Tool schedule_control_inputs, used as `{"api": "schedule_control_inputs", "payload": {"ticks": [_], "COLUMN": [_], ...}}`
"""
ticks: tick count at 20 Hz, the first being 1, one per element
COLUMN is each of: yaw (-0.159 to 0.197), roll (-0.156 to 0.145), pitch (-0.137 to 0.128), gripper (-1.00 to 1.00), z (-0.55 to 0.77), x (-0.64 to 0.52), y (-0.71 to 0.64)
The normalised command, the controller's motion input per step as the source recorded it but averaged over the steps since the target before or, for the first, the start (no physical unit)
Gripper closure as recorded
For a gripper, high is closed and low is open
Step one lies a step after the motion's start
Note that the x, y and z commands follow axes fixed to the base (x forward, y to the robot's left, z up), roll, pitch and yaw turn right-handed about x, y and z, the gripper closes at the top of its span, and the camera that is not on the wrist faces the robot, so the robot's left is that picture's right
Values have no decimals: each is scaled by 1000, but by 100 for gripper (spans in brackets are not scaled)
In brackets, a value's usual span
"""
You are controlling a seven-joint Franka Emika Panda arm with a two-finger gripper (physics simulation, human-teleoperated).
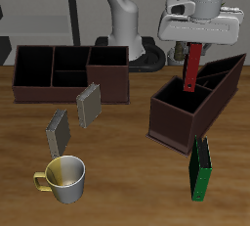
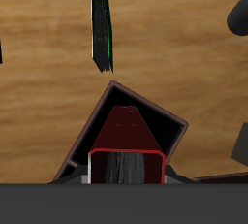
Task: Place the red book into the left desk caddy's right compartment
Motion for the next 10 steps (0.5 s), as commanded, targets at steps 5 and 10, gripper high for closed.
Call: {"api": "schedule_control_inputs", "payload": {"ticks": [5, 10], "yaw": [-2, 6], "roll": [8, 12], "pitch": [21, 4], "gripper": [100, 100], "z": [-168, -82], "x": [30, 12], "y": [60, 45]}}
